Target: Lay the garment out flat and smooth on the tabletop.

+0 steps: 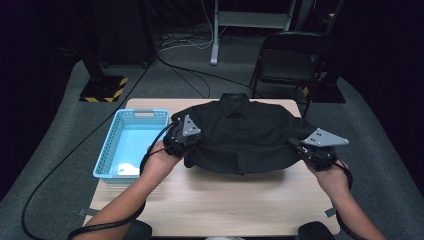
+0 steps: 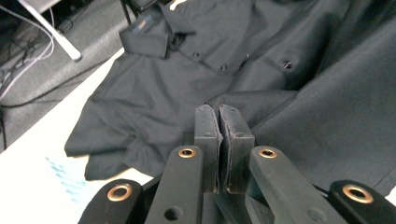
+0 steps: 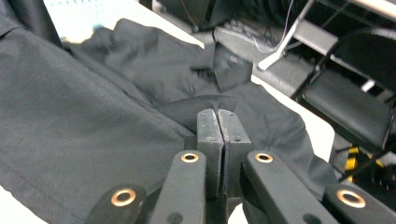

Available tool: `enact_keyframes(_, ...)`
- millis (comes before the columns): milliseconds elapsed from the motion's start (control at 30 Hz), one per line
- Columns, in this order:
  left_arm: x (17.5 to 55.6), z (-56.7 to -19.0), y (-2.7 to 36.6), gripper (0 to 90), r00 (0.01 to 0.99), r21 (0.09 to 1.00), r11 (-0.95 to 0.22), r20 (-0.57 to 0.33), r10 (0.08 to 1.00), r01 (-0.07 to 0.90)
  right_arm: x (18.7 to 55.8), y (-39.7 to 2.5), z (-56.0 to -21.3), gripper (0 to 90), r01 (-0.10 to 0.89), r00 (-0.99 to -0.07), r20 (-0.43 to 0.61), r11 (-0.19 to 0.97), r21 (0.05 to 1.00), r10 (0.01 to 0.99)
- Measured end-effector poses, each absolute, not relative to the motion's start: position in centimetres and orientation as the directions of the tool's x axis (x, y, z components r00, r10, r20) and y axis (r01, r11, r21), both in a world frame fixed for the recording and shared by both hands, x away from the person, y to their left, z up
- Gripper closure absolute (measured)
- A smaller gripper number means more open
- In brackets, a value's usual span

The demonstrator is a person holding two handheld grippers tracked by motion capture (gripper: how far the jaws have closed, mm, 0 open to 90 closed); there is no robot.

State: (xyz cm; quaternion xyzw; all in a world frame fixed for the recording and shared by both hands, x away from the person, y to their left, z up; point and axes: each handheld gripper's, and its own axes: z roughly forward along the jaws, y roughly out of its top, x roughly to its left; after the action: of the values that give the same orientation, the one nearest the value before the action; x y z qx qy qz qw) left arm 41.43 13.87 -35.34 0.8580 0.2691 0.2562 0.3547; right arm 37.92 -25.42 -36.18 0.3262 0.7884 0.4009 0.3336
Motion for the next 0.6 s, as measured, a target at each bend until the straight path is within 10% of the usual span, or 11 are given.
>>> enact_keyframes(600,34.0,-41.2,14.6,84.8,0.838,0.665,-0.649,0.064,0.542,0.369,30.2,-26.6,-41.9,84.5,0.427,-0.650,-0.134,0.505,0.750,0.748)
